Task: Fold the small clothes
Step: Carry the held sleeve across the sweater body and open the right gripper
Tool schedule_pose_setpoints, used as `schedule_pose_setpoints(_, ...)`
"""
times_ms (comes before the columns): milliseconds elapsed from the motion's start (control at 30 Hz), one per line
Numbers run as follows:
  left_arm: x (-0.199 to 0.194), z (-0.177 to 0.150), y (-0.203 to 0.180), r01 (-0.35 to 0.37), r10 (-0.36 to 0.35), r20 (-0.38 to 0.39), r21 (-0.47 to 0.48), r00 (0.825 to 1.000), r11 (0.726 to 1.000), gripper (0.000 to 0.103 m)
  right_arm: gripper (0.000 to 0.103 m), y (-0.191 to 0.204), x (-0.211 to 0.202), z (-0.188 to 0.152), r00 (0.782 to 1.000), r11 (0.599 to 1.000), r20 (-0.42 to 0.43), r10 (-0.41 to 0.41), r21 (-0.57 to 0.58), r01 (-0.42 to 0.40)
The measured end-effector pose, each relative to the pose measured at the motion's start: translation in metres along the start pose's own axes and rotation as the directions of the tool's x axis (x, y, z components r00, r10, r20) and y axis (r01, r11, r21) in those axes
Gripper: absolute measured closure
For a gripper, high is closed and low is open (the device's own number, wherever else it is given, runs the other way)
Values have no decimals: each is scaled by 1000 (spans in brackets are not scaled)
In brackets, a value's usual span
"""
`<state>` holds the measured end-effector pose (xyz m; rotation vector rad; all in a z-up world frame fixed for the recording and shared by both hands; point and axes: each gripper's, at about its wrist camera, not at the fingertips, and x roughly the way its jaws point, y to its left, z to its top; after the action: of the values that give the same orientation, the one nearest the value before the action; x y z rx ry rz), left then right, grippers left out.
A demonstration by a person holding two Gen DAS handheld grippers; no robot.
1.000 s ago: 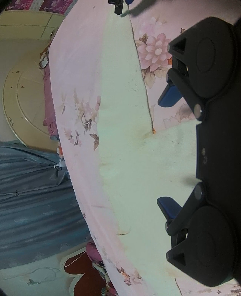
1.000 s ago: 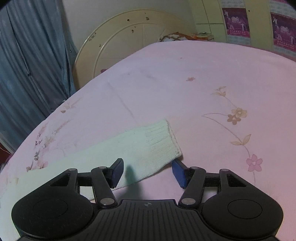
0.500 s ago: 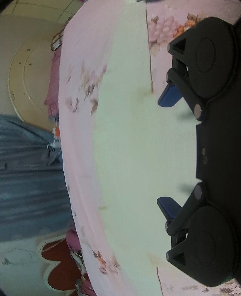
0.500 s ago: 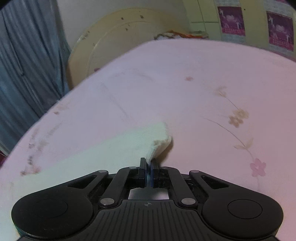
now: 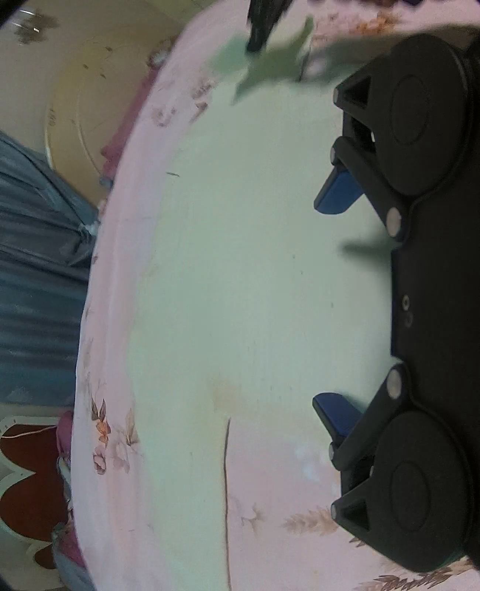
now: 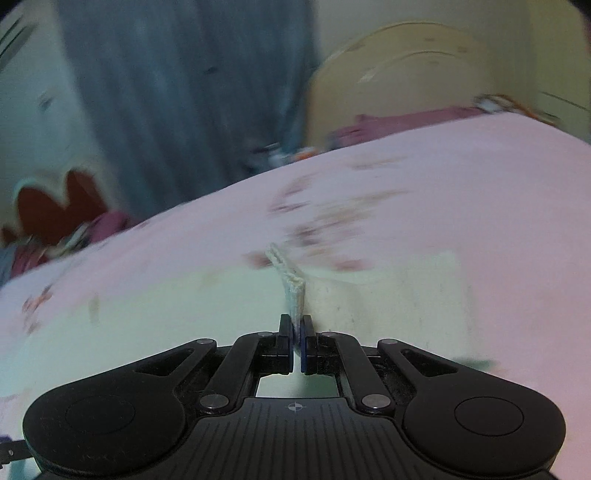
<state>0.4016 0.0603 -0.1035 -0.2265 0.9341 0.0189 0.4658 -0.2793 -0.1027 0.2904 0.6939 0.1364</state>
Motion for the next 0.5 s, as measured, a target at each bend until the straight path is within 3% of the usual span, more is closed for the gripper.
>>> schedule_pose_setpoints(167, -14, -1, 42, -8, 10, 46, -32, 999, 999, 1, 101, 89, 26, -31, 996, 992, -54, 66, -100, -71)
schedule_pose_setpoints(333, -21, 1, 77, 8, -3, 60, -85, 998, 996, 2, 101, 150, 50, -57, 990, 979, -102, 97, -170, -114)
schedule_pose_setpoints(500, -22, 6, 87, 26, -20, 72, -92, 997, 995, 5, 100, 173, 69, -73, 984, 966, -148, 102, -220, -133)
